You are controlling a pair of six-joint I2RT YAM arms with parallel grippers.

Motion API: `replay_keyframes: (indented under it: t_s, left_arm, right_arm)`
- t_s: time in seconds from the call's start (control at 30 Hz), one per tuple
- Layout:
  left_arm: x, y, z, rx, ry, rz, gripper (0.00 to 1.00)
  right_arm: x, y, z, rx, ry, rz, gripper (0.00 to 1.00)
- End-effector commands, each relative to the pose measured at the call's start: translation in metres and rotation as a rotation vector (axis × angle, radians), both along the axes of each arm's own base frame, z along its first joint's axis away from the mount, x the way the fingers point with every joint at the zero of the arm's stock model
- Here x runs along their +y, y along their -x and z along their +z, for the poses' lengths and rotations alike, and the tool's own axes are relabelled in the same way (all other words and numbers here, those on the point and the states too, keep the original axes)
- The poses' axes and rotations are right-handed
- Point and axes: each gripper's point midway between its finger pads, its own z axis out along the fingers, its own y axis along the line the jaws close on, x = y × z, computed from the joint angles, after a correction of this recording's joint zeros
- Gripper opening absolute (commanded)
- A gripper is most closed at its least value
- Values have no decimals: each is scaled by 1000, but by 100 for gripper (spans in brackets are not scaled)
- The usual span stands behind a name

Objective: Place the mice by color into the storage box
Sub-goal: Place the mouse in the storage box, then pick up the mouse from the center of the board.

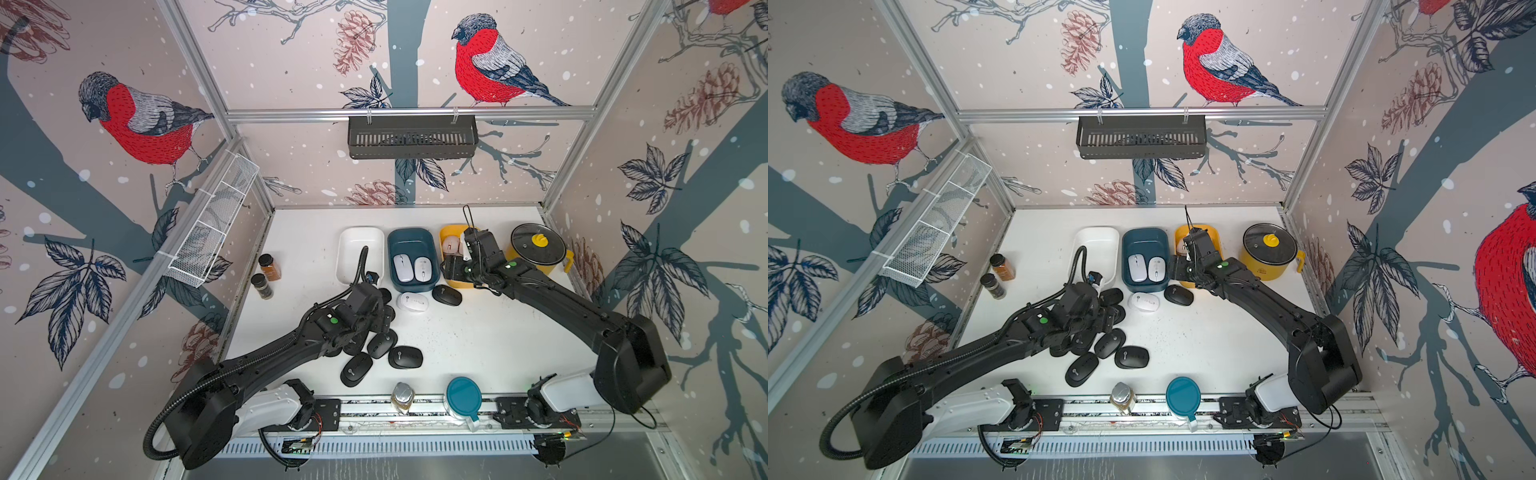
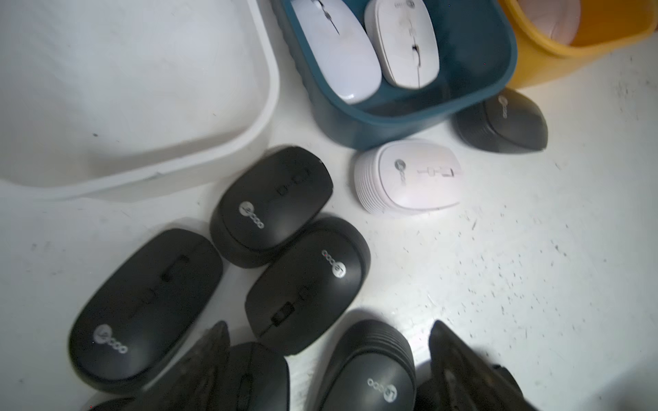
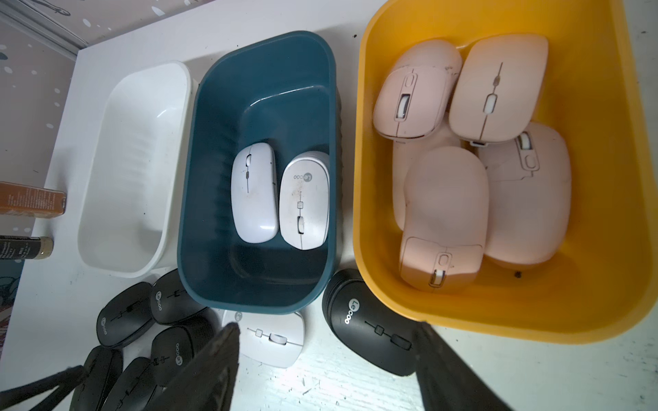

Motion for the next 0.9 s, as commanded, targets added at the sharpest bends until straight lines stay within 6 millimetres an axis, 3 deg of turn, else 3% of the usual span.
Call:
replay_keyframes:
  t_s: [0.0, 0.2, 0.37, 0.87]
  left_arm:
    - [-2, 16, -17, 64, -12, -19, 86]
    - [-16, 31, -41, 136, -75, -70, 85]
    - [-13, 40, -63, 218, -152, -78, 85]
    - [3, 50, -78, 269, -253, -65, 82]
  right_arm:
    - [8, -1, 6, -18, -42, 22, 77]
    - [8, 1, 1, -4, -53, 18, 77]
    - [7, 4, -1, -1, -63, 8, 77]
    - [11, 7, -5, 25, -102, 7, 77]
